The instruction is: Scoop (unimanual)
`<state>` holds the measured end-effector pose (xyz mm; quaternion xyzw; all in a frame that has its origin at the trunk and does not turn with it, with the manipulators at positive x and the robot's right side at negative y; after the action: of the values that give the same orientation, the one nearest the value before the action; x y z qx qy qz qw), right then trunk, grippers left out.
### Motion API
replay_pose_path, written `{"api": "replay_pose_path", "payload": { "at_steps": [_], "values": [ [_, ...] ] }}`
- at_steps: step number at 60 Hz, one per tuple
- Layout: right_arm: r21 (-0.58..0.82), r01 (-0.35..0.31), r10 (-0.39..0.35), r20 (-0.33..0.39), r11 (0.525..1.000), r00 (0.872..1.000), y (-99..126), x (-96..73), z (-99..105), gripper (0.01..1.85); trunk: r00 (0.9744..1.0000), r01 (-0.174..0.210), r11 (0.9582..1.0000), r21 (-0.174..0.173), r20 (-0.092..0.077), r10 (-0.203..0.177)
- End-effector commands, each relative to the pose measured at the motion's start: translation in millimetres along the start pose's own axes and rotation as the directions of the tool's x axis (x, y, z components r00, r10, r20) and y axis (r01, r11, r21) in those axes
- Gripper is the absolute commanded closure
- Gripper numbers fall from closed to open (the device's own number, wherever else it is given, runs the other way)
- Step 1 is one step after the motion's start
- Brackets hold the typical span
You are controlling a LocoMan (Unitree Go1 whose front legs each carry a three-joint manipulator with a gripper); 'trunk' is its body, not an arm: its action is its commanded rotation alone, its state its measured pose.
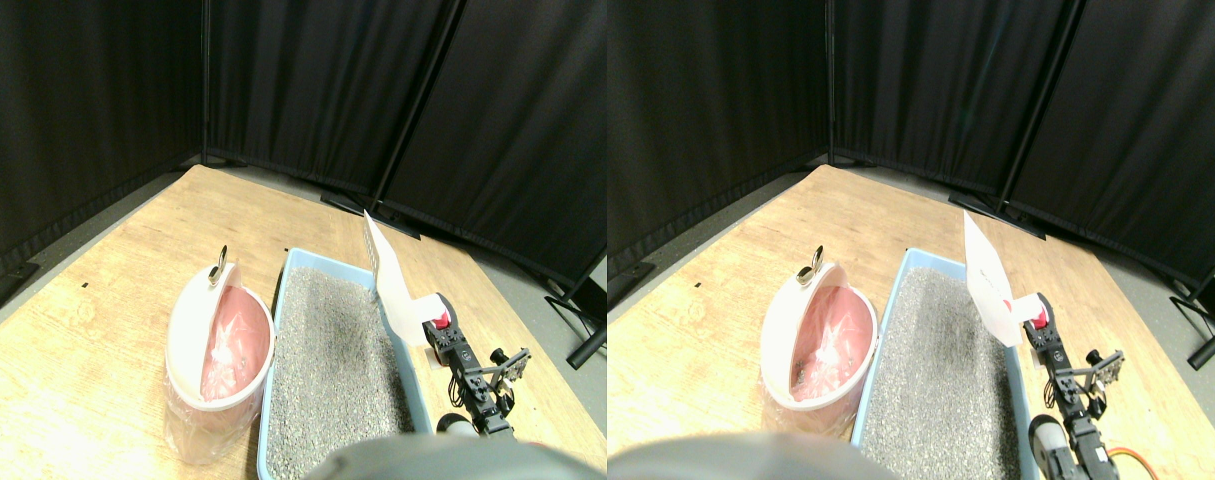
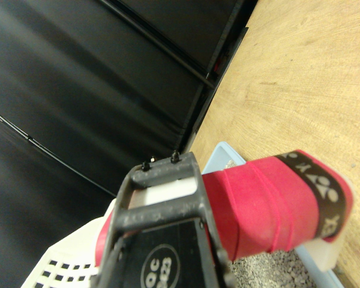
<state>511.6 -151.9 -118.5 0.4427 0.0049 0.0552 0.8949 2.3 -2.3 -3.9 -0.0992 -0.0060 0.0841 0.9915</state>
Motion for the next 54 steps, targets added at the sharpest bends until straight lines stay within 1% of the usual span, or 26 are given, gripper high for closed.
{"api": "replay_pose_path", "payload": {
  "at_steps": [1,5,7,11,15,16,17,18,20,21,23,25,27,31,34,38,42,48,54],
  "values": [
    [0.075,-0.052,0.049,0.036,0.996,0.998,11.1,1.9,3.4,1.81,0.9999,-0.010,0.9998,-0.018,0.008,0.010],
    [0.121,-0.049,0.045,0.037,0.991,0.998,11.2,2.3,2.8,1.81,0.9999,-0.012,0.9997,-0.019,0.007,0.012],
    [0.196,-0.049,0.045,0.023,0.979,0.999,10.2,3.8,1.9,1.81,0.9999,-0.012,0.9997,-0.019,0.007,0.012],
    [0.216,-0.044,0.039,0.024,0.976,0.999,10.7,3.6,0.3,1.81,0.9999,-0.011,0.9997,-0.022,0.005,0.011],
    [0.285,-0.052,0.051,0.013,0.957,0.999,10.8,3.8,-2.8,1.81,0.9999,-0.011,0.9997,-0.022,0.005,0.011],
    [0.285,-0.052,0.051,0.013,0.957,0.999,10.8,3.8,-2.8,1.81,0.9999,-0.013,0.9997,-0.022,0.001,0.013],
    [0.333,-0.043,0.042,0.011,0.942,0.999,11.1,3.6,-4.3,1.81,0.9999,-0.013,0.9997,-0.022,0.001,0.013],
    [0.333,-0.043,0.042,0.011,0.942,0.999,11.1,3.6,-4.3,1.81,0.9999,-0.013,0.9997,-0.022,0.001,0.013],
    [0.385,-0.022,0.022,0.004,0.923,1.000,11.9,3.0,-5.5,1.81,0.9999,-0.013,0.9997,-0.022,0.001,0.013],
    [0.401,-0.014,0.015,0.001,0.916,1.000,12.5,2.6,-6.2,1.81,0.9999,-0.014,0.9996,-0.023,-0.003,0.014],
    [0.398,-0.009,0.005,0.009,0.917,1.000,13.3,2.1,-7.1,1.81,0.9999,-0.014,0.9996,-0.023,-0.003,0.014],
    [0.384,-0.014,0.012,0.007,0.923,1.000,13.7,1.8,-7.5,1.81,0.9999,-0.014,0.9996,-0.023,-0.003,0.014],
    [0.338,-0.030,0.034,-0.004,0.941,0.999,13.6,1.8,-8.3,1.81,0.9999,-0.015,0.9996,-0.024,-0.002,0.015],
    [0.300,-0.042,0.047,-0.008,0.953,0.999,12.9,1.9,-8.8,1.81,0.9999,-0.016,0.9996,-0.023,-0.003,0.016],
    [0.328,-0.029,0.032,-0.003,0.944,0.999,13.2,1.4,-9.0,1.81,0.9999,-0.017,0.9996,-0.022,-0.002,0.017],
    [0.360,-0.030,0.033,-0.002,0.933,0.999,13.1,1.6,-9.0,1.81,0.9999,-0.016,0.9997,-0.019,-0.004,0.016],
    [0.323,-0.047,0.052,-0.009,0.945,0.999,12.1,2.5,-8.2,1.81,0.9999,-0.015,0.9997,-0.019,-0.003,0.015],
    [0.290,-0.050,0.056,-0.012,0.956,0.998,11.6,2.3,-7.3,1.81,0.9998,-0.018,0.9997,-0.018,-0.006,0.018],
    [0.269,-0.045,0.050,-0.012,0.962,0.999,10.4,2.2,-5.7,1.81,0.9998,-0.018,0.9997,-0.018,-0.006,0.018]
  ]
}}
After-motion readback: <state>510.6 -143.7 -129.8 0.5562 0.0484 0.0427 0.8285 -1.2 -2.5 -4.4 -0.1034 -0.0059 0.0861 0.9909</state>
